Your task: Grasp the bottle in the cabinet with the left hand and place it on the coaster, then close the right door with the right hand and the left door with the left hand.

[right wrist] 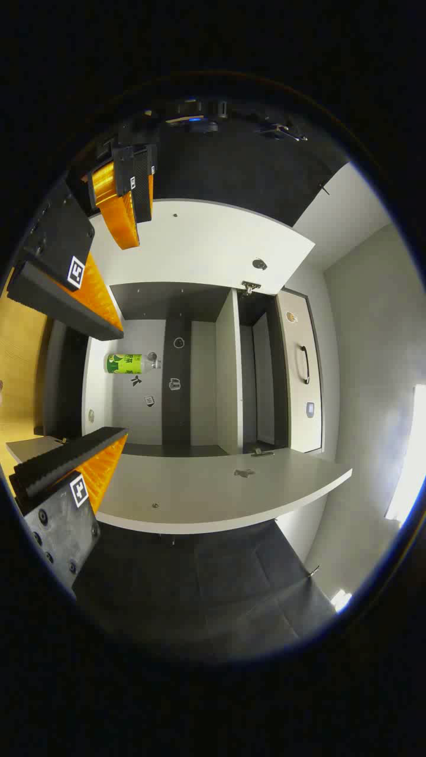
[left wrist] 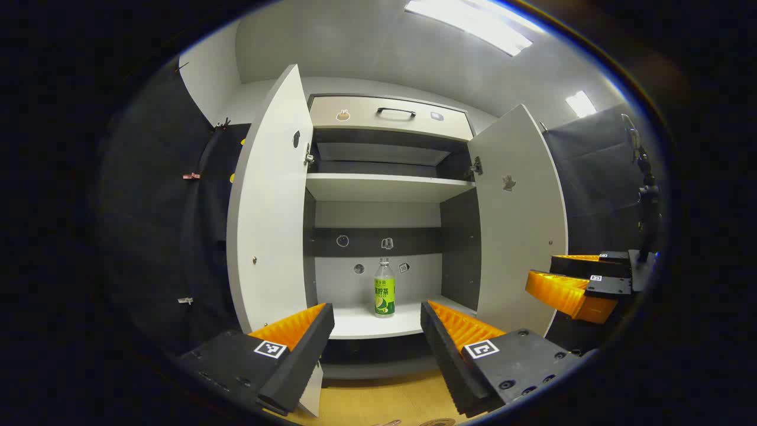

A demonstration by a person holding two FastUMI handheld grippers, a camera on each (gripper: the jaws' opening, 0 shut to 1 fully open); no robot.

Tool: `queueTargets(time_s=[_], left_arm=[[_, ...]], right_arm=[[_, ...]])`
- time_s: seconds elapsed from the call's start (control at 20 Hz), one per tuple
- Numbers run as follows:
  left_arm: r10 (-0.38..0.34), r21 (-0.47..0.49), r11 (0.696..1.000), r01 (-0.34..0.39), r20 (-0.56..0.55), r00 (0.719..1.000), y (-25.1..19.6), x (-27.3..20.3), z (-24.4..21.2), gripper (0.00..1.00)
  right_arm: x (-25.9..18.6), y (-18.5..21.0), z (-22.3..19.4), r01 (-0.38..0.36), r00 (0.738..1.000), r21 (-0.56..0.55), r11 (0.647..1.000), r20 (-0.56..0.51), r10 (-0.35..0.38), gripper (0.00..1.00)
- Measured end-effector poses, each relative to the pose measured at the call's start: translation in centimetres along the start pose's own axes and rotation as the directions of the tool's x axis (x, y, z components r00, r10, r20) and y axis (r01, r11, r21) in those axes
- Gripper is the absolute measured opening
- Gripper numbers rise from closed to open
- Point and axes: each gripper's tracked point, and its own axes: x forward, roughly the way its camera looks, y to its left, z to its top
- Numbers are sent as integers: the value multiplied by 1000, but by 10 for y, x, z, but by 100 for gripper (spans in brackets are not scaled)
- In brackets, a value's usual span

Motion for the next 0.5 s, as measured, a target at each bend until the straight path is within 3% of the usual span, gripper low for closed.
queueTargets(time_s=[0.5], left_arm=[[-8, 15, 1000, 8, -18, 1000, 2, -2, -10, 92]], right_arm=[[-10, 11, 4, -40, 999, -39, 998, 18, 40, 97]])
